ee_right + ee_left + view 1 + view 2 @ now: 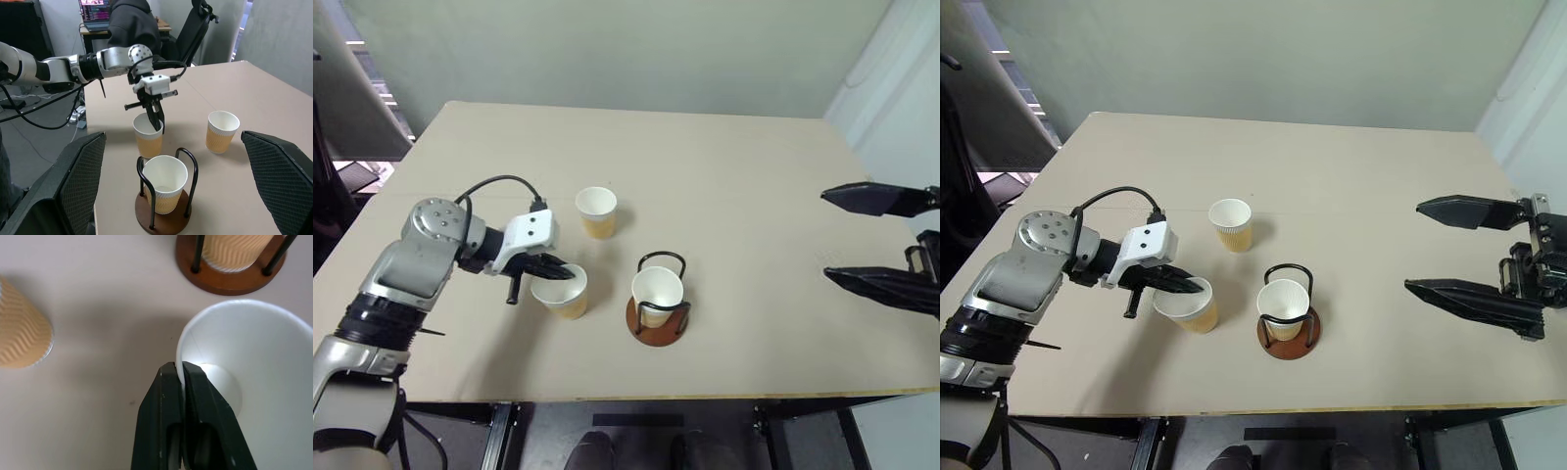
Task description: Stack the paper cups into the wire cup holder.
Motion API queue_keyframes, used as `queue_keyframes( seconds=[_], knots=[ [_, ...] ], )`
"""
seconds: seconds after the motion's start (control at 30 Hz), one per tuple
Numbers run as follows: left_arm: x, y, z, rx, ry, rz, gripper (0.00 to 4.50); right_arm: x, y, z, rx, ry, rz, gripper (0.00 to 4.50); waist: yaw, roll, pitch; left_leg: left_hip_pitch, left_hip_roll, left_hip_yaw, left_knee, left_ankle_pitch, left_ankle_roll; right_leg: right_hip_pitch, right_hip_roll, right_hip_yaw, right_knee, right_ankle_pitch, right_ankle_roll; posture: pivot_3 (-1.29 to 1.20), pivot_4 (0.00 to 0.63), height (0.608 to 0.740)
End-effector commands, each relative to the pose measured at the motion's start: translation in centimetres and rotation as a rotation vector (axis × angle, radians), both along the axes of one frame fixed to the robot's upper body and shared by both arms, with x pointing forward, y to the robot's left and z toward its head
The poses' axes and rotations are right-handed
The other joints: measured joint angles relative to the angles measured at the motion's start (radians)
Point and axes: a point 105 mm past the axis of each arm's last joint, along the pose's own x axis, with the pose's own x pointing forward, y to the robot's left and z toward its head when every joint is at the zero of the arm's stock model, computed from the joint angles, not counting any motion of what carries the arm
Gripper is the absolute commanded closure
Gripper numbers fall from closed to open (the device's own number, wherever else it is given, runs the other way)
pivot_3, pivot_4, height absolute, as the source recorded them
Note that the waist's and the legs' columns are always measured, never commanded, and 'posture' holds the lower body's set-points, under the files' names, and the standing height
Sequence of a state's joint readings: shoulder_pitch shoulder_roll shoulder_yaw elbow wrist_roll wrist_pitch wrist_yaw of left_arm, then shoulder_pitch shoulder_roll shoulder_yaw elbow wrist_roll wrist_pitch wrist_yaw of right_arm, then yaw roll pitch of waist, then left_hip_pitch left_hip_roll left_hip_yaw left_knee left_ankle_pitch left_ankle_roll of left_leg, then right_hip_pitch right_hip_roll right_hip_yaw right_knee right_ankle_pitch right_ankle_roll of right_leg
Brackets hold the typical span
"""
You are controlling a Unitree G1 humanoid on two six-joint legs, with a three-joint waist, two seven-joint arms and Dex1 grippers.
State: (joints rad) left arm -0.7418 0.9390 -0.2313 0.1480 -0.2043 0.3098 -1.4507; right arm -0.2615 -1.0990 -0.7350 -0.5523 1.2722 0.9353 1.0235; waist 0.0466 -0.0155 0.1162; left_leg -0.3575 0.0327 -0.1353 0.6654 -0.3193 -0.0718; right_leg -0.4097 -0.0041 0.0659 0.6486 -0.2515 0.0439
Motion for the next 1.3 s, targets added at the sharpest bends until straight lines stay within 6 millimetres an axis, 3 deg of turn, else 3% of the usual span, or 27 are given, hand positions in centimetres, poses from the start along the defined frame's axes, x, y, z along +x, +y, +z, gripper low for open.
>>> queue_keyframes(
  seconds=[0.03, 0.27, 0.4, 0.5, 0.63, 0.8, 0.97, 1.3],
  knots=[
    [-0.3, -1.4, 4.4, -0.096, -0.088, -0.096, 4.47, -0.5, -0.3, 1.1, -0.005, -0.07, -0.018, 0.0, 0.002, 0.0, 0.0, 0.0, 0.0, 0.0, 0.0, 0.0, 0.0, 0.0, 0.0, 0.0, 0.0, 0.0, 0.0, 0.0, 0.15, 0.74],
    [0.3, -6.3, 11.8, -0.237, -0.252, -0.329, 4.47, -0.2, -0.4, 1.0, -0.016, -0.079, -0.032, 0.0, 0.011, 0.0, 0.0, -0.004, -0.001, 0.0, 0.003, -0.001, 0.002, 0.0, -0.001, 0.0, -0.002, 0.002, 0.003, 0.0, 0.15, 0.74],
    [-0.6, -9.8, 14.1, -0.295, -0.278, -0.502, 4.47, -0.1, -0.3, 0.9, -0.033, -0.087, -0.04, 0.0, 0.011, 0.0, 0.0, -0.008, -0.001, 0.001, 0.007, -0.003, 0.005, -0.001, -0.002, 0.0, -0.004, 0.004, 0.007, 0.0, 0.15, 0.74],
    [-1.7, -12.1, 13.4, -0.277, -0.245, -0.622, 4.47, -0.1, -0.2, 0.8, -0.043, -0.091, -0.045, 0.0, 0.011, 0.0, 0.0, -0.009, -0.001, 0.003, 0.009, -0.004, 0.007, 0.0, -0.003, 0.002, -0.004, 0.006, 0.011, 0.0, 0.15, 0.74],
    [-3.2, -13.6, 12.1, -0.239, -0.191, -0.736, 4.47, -0.3, -0.2, 0.8, -0.045, -0.095, -0.058, 0.0, 0.011, 0.0, 0.0, -0.01, -0.002, 0.005, 0.012, -0.005, 0.008, 0.0, -0.003, 0.007, -0.004, 0.006, 0.017, 0.0, 0.15, 0.74],
    [-4.0, -13.4, 10.6, -0.189, -0.13, -0.779, 4.47, -0.4, -0.3, 0.8, -0.051, -0.097, -0.08, 0.0, 0.011, 0.0, 0.0, -0.009, -0.002, 0.006, 0.016, -0.006, 0.011, 0.0, -0.002, 0.015, -0.006, 0.006, 0.023, 0.0, 0.15, 0.74],
    [-3.5, -13.5, 8.6, -0.09, -0.122, -0.779, 4.47, -0.3, -0.4, 0.7, -0.057, -0.096, -0.099, 0.0, 0.013, 0.0, 0.0, -0.008, -0.003, 0.006, 0.018, -0.006, 0.014, 0.001, -0.002, 0.017, -0.006, 0.006, 0.025, 0.0, 0.15, 0.74],
    [-3.2, -14.0, 7.0, -0.035, -0.123, -0.785, 4.47, -0.3, -0.4, 0.4, -0.065, -0.092, -0.102, 0.0, 0.012, 0.0, 0.0, -0.009, -0.003, 0.009, 0.019, -0.007, 0.015, 0.0, -0.002, 0.018, -0.006, 0.006, 0.026, 0.0, 0.15, 0.74]
  ],
)
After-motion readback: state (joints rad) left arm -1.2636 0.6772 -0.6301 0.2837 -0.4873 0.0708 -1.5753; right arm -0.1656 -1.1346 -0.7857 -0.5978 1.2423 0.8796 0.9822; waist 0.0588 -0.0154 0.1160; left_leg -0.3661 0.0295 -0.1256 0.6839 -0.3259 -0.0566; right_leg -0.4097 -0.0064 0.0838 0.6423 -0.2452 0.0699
